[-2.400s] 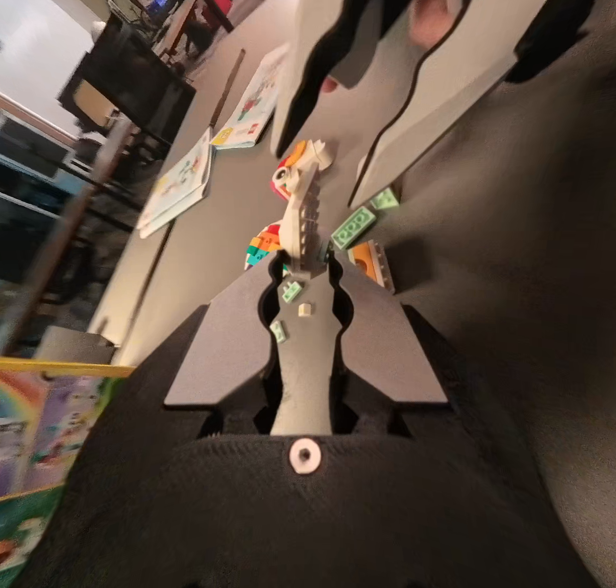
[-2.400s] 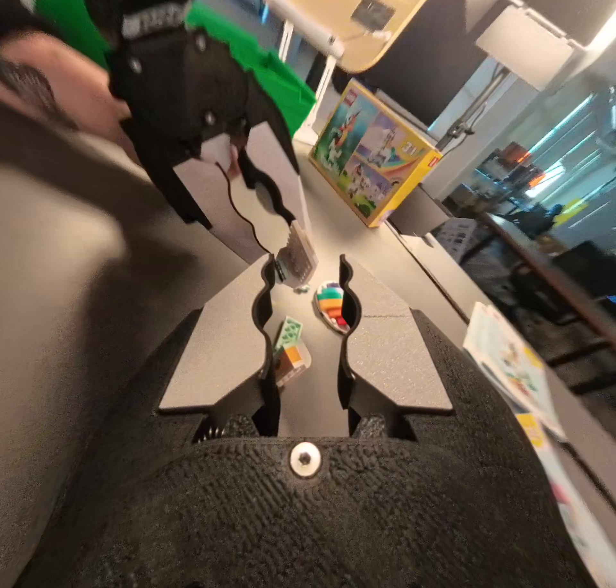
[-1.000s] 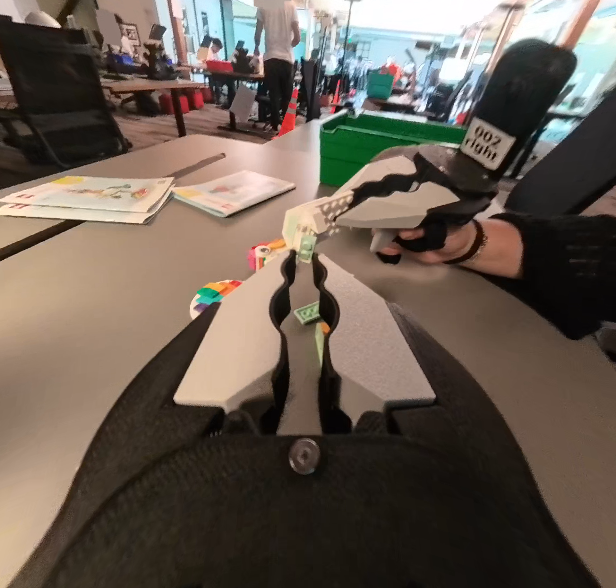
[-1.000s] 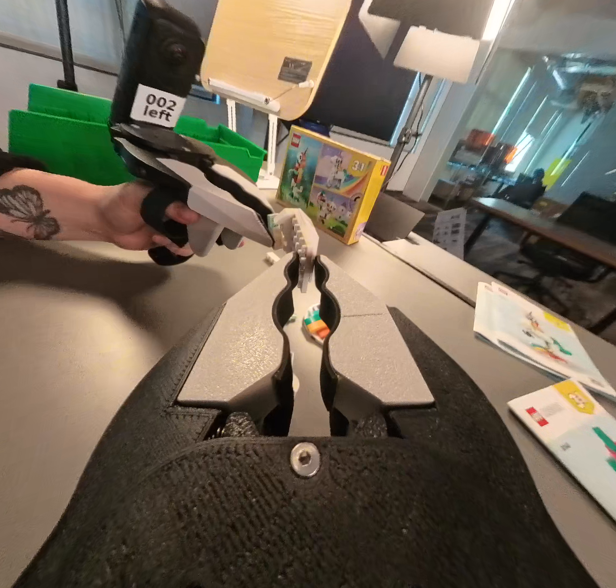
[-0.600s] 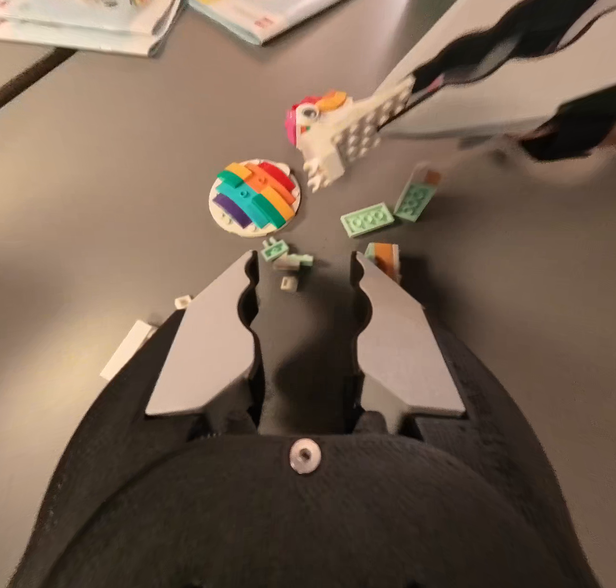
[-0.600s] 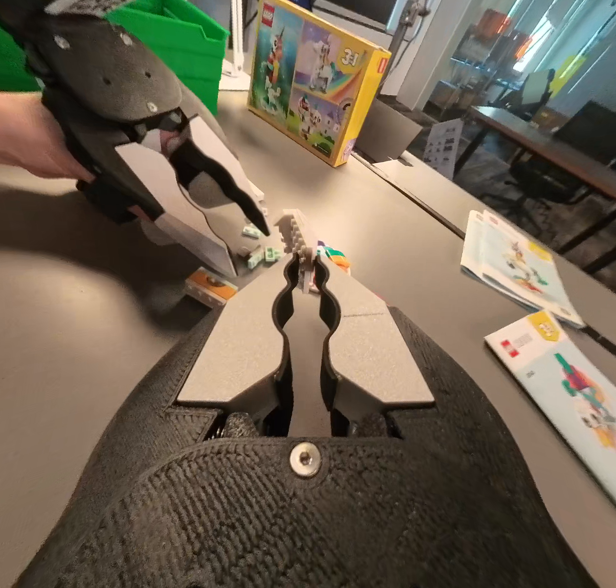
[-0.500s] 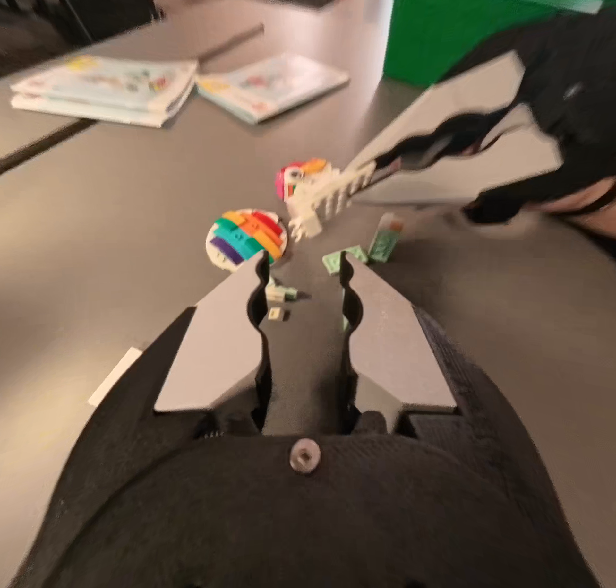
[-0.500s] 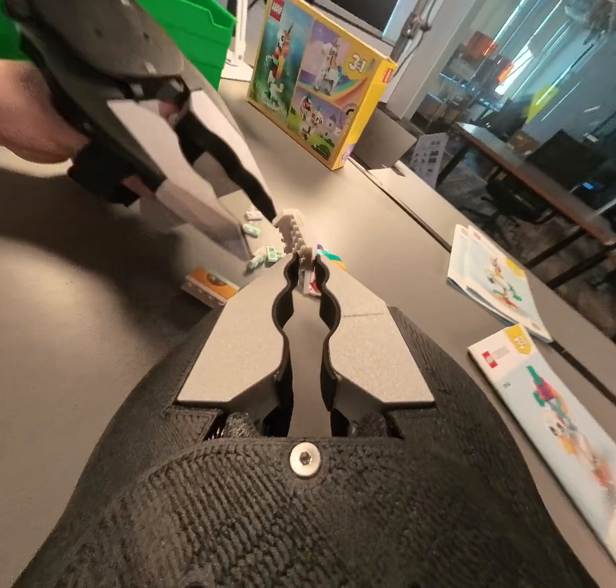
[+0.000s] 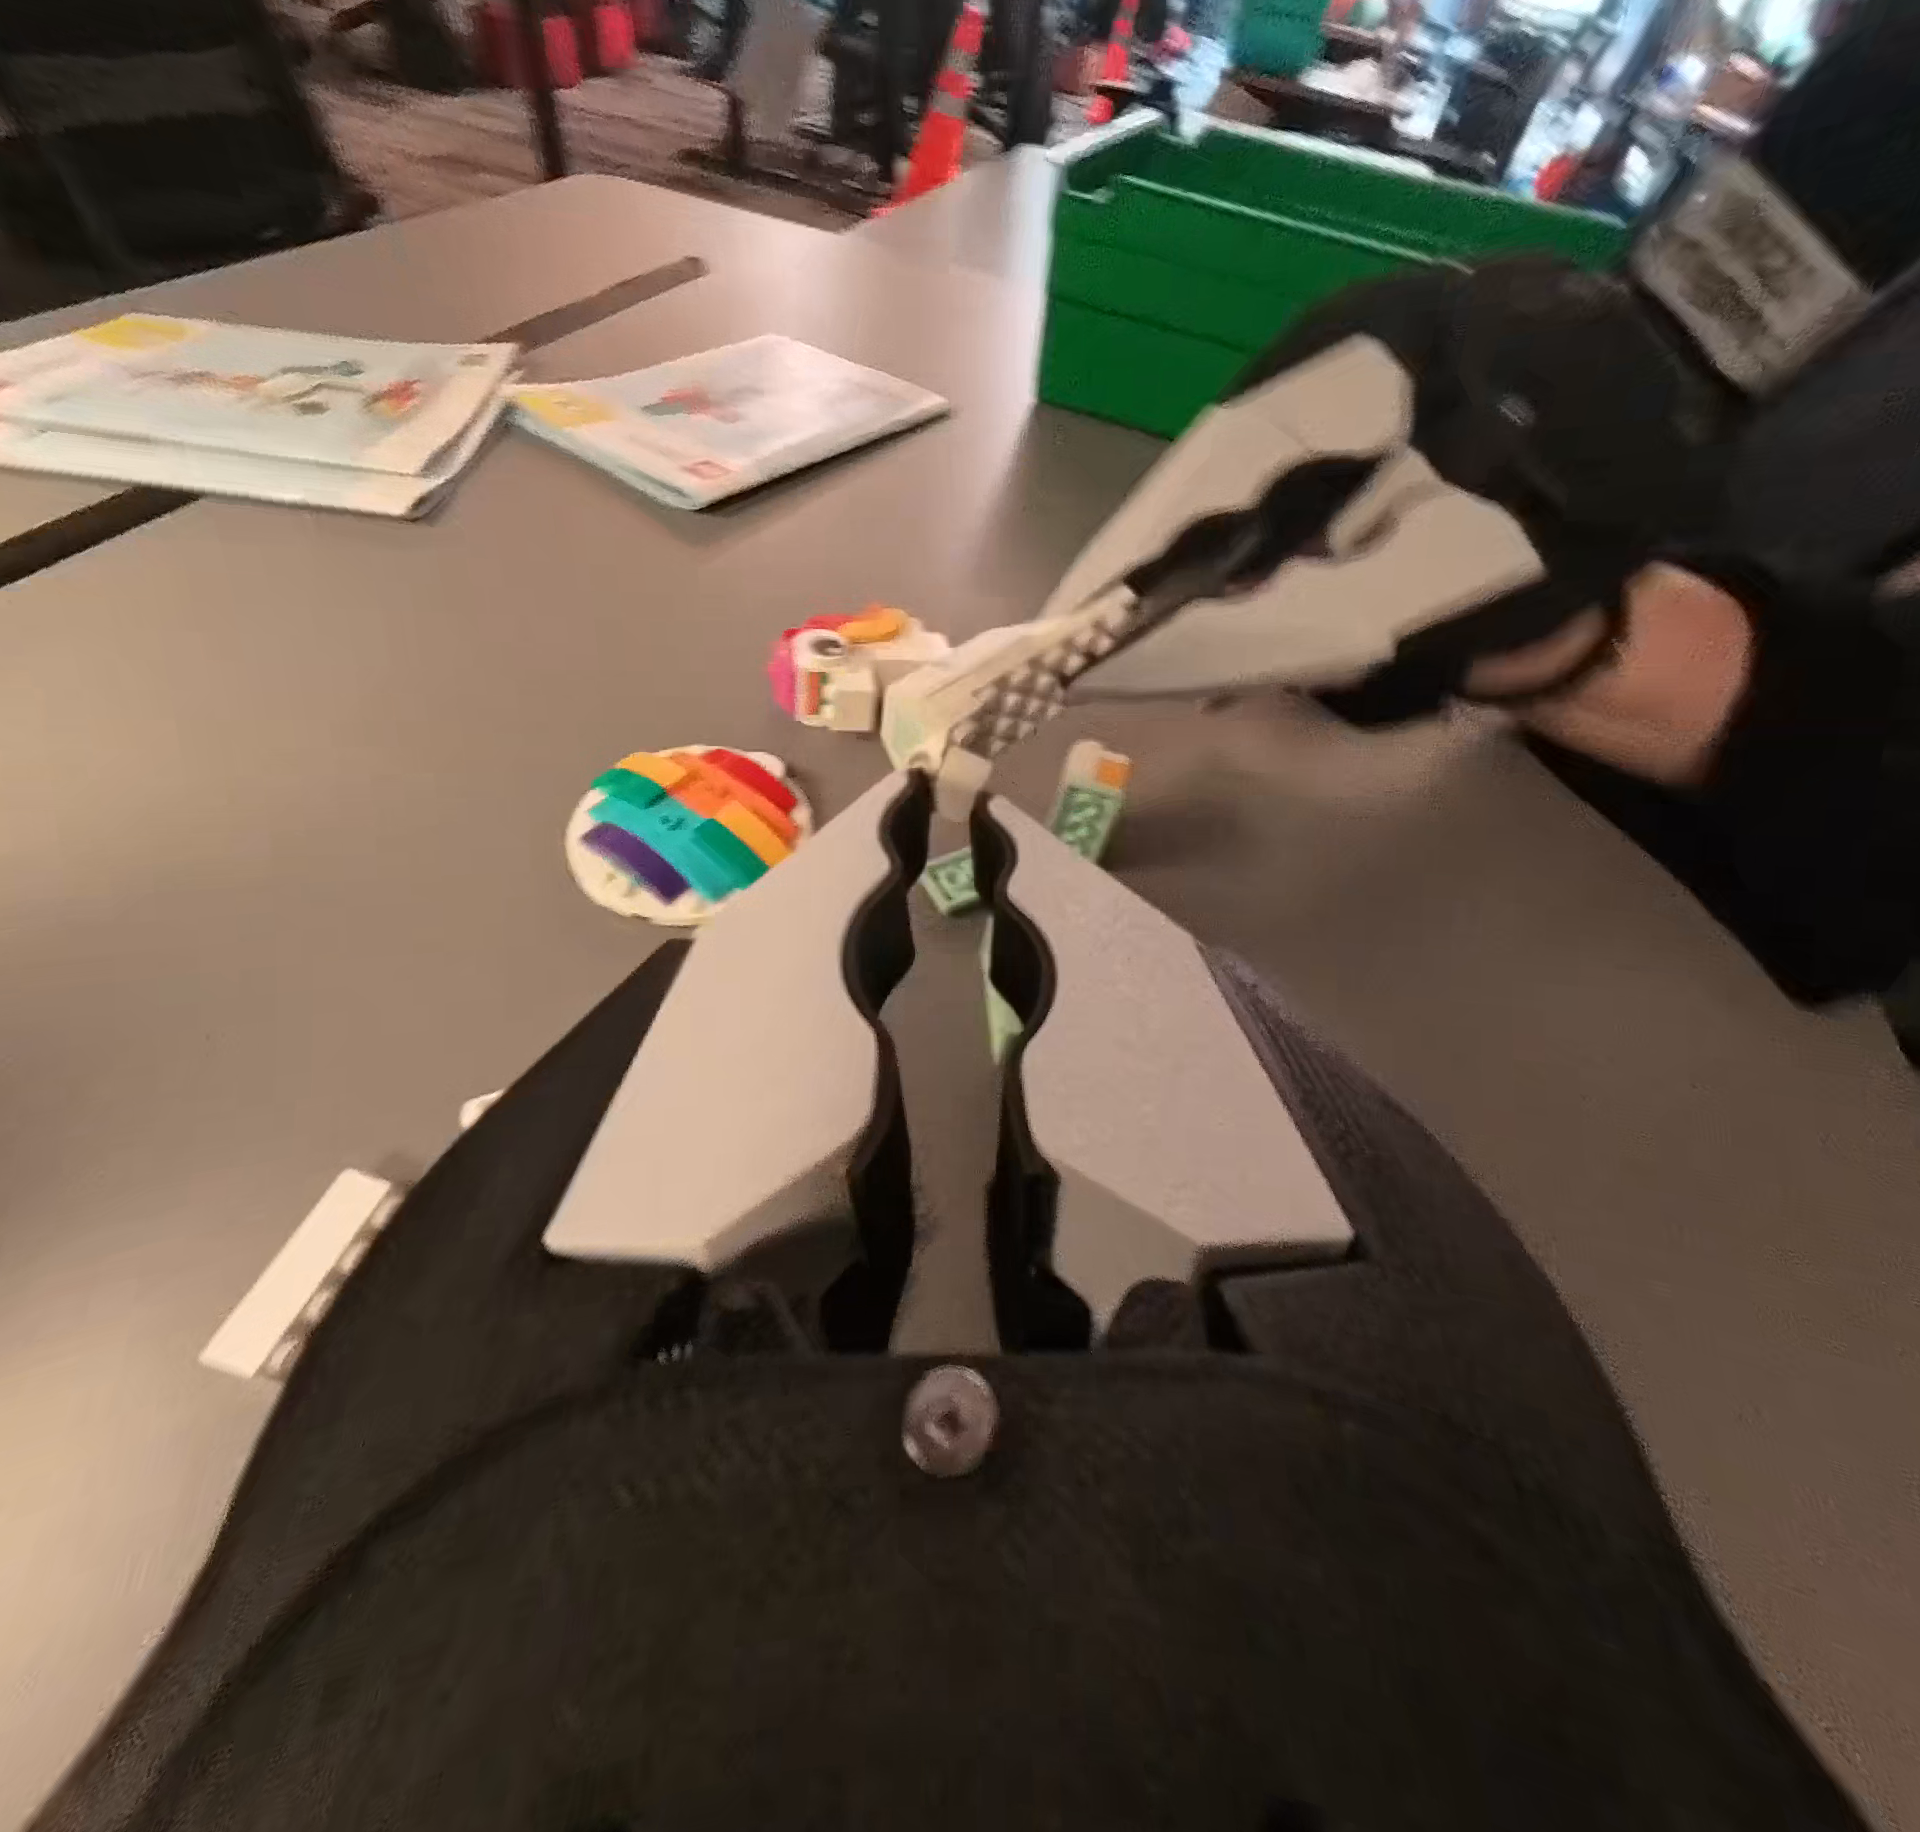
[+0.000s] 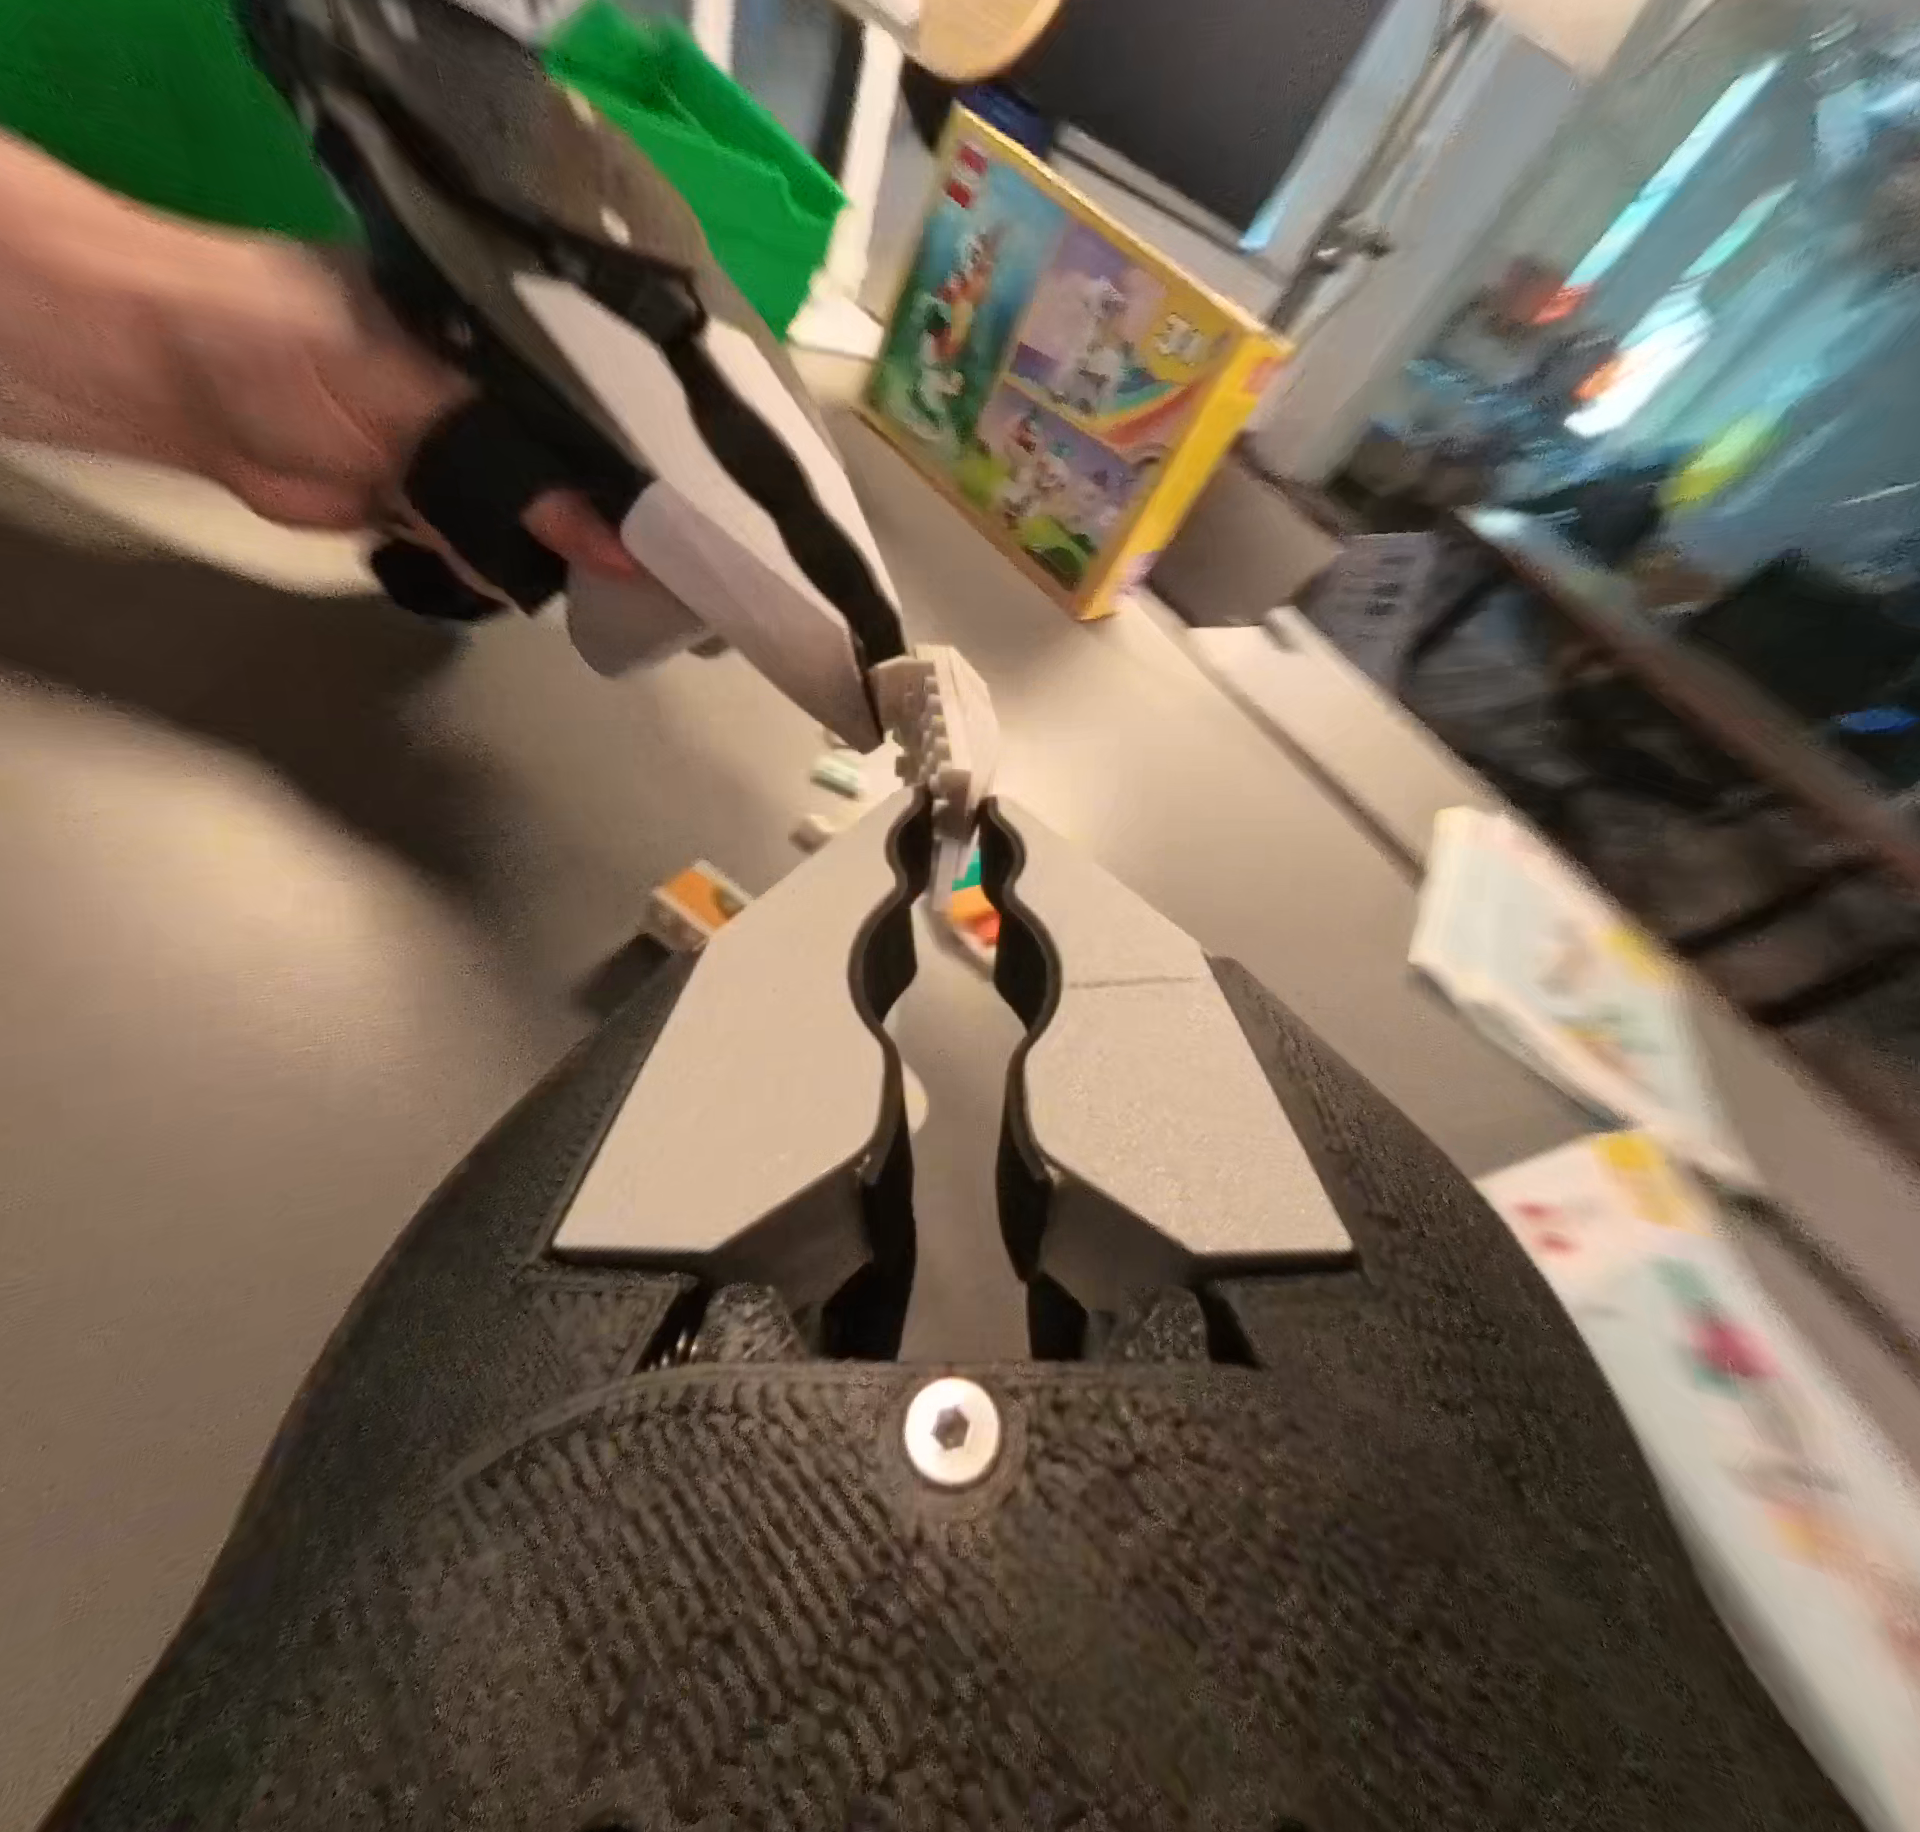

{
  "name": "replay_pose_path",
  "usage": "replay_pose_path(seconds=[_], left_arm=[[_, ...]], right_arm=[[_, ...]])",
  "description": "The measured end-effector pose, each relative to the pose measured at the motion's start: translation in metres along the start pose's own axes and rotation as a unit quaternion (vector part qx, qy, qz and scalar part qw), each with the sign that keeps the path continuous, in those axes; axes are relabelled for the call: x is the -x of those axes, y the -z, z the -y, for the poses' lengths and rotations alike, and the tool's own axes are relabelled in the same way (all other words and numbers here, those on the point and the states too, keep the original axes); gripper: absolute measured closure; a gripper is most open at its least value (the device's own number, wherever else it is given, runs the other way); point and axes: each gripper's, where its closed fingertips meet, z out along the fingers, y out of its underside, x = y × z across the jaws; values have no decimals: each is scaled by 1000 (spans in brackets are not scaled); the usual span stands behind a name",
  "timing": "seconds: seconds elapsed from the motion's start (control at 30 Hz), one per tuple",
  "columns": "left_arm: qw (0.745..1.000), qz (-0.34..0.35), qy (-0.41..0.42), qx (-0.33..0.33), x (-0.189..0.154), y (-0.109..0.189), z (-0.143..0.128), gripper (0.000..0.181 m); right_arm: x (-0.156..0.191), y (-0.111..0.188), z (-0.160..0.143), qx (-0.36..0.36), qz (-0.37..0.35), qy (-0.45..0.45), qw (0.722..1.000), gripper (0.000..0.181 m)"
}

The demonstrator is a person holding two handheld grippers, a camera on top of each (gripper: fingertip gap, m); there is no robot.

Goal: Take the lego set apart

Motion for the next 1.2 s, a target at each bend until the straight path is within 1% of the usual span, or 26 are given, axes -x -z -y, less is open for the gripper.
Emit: replay_pose_path(seconds=[0.03, 0.07, 0.1, 0.2, 0.3, 0.43, 0.47, 0.53, 0.63, 0.7, 0.8, 0.9, 0.97, 1.0, 1.07, 1.2], left_arm=[[1000, -19, -15, 6, -7, 0, -1, 174], [999, -30, -24, 12, -12, -2, -3, 174], [999, -27, -27, 23, -12, -4, -7, 174], [996, 10, -46, 70, -2, -10, -24, 174], [989, 60, -65, 120, 14, -10, -40, 173], [983, 88, -62, 150, 21, -11, -49, 145], [984, 87, -60, 145, 20, -12, -47, 139], [988, 86, -55, 113, 17, -13, -37, 138], [995, 76, -35, 62, 12, -13, -22, 146], [996, 76, -29, 45, 11, -12, -17, 151], [996, 81, -30, 18, 14, -8, -10, 154], [996, 77, -50, -12, 12, -3, -1, 153], [995, 62, -73, -31, 7, 1, 5, 154], [994, 45, -89, -36, 1, 3, 6, 157], [993, 4, -116, -37, -12, 5, 5, 169], [988, -26, -153, -16, -22, 6, 0, 177]], right_arm=[[1, 5, -1, -13, 40, -47, 998, 175], [2, 8, -4, -18, 67, -79, 994, 174], [2, 8, -8, -15, 77, -96, 992, 174], [0, 2, -18, 12, 63, -99, 993, 174], [-8, 2, -21, 19, 38, -110, 993, 174], [-14, 1, -19, 13, 13, -113, 993, 174], [-13, 0, -18, 10, 11, -110, 994, 174], [-10, -2, -13, 0, 7, -102, 995, 174], [-3, -5, -5, -17, 8, -95, 995, 174], [0, -7, -2, -22, 8, -89, 996, 174], [0, -7, 0, -26, 3, -76, 997, 174], [0, -4, 2, -37, 9, -71, 997, 174], [2, -1, 2, -42, 28, -65, 997, 174], [4, 1, 3, -46, 40, -61, 996, 174], [7, 6, 3, -50, 67, -56, 995, 174], [12, 13, 0, -48, 106, -48, 992, 174]])
